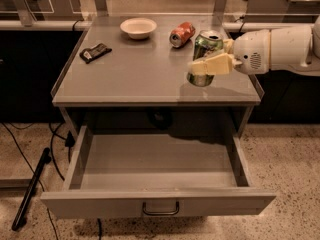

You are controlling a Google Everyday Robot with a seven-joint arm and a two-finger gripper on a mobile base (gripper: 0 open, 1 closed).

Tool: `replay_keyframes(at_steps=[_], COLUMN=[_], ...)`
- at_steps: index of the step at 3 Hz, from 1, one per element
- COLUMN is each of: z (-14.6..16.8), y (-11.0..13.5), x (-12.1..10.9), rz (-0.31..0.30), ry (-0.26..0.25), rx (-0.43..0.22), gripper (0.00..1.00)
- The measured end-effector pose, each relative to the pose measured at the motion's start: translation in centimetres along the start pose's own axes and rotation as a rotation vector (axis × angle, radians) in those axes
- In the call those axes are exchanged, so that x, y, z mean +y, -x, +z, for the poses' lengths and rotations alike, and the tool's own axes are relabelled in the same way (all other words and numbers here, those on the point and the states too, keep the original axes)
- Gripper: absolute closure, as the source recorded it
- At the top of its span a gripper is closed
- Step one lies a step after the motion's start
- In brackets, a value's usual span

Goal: Place green can into top drawer

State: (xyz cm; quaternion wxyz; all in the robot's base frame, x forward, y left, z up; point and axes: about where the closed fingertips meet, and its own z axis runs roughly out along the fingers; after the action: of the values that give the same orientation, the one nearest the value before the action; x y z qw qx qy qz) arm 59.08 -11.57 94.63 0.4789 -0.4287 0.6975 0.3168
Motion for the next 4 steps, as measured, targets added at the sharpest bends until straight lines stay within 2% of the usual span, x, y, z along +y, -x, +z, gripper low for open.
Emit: replay_keyframes(at_steps=[1, 2, 3, 4], z=[-1.8, -3.0, -2.4, -1.0], y=[0.5, 0.5, -1.4, -4.3], x=[2.8, 6.7, 9.2, 10.2], rz=[-0.027, -0.071, -0.117, -0.160], ry=[0.016, 0.051, 0.090, 0.116], rx=[-0.016, -0.045, -0.087, -0.120], gripper=[1.00, 1.00, 1.00, 1.00])
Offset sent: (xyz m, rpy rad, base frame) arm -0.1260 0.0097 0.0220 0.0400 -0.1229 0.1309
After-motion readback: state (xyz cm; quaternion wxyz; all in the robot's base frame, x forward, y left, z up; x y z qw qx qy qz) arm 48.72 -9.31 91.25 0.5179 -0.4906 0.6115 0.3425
